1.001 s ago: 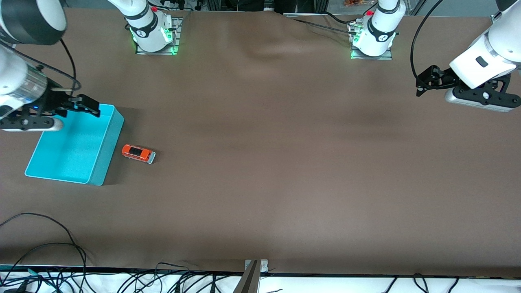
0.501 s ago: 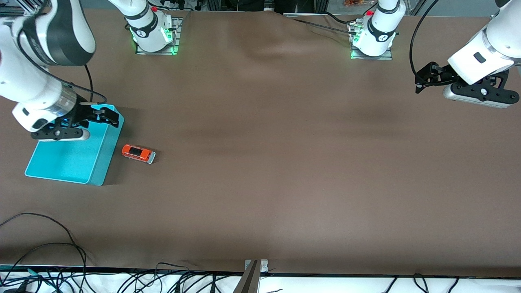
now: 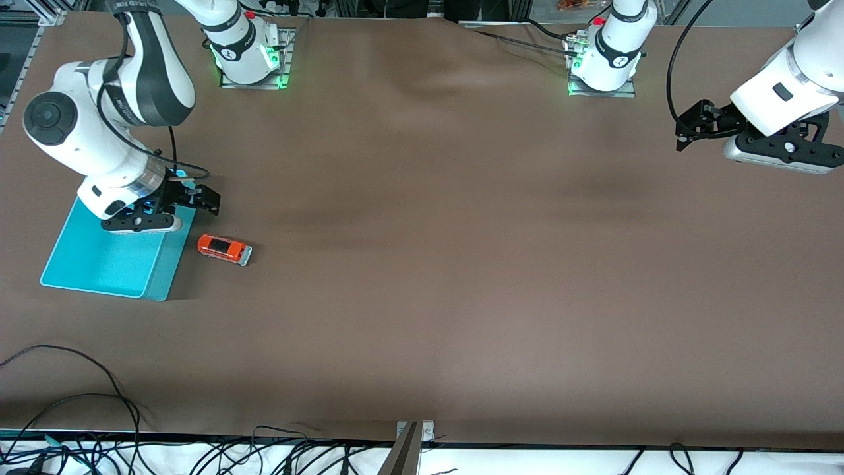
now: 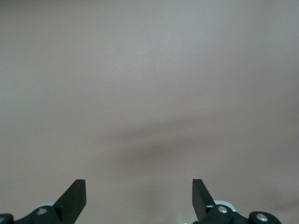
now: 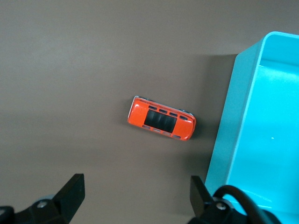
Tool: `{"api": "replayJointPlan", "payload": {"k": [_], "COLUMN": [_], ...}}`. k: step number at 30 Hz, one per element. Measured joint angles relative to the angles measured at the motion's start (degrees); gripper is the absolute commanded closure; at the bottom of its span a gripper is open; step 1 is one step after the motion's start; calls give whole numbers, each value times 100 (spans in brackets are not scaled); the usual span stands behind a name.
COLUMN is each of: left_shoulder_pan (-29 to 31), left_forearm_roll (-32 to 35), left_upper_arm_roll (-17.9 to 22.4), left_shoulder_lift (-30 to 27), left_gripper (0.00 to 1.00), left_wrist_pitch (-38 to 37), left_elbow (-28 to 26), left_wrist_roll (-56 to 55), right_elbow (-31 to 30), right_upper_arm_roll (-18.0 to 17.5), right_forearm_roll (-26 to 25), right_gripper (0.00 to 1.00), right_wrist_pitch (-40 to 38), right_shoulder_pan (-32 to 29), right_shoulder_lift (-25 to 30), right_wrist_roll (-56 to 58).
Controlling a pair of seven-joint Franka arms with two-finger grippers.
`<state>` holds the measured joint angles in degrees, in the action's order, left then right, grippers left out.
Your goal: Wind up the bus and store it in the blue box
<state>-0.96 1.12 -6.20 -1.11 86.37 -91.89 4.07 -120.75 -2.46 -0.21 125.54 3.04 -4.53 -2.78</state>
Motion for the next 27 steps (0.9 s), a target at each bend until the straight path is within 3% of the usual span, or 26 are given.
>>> {"api": "replayJointPlan", "payload": {"k": [10, 19, 27], "left_shoulder_pan": [0, 0, 29], "left_forearm_roll": [0, 0, 0], "left_upper_arm_roll": [5, 9, 22], "left_shoulder_lift": [0, -1, -22], "left_gripper": [0, 0, 0], "left_wrist_pitch": [0, 0, 13], "left_elbow": [0, 0, 44], "left_wrist_roll": [1, 1, 1], "right_elbow": [-736, -814, -814], "right_upper_arm_roll": [-1, -1, -1], "right_forearm_roll": [3, 5, 7], "right_gripper": [0, 0, 0], "right_wrist_pitch": [1224, 1352, 1634], "right_shoulder_pan": [-6, -23, -43], "right_shoulder_lift": [-236, -557, -756], "right_wrist_roll": [-22, -273, -1521]}}
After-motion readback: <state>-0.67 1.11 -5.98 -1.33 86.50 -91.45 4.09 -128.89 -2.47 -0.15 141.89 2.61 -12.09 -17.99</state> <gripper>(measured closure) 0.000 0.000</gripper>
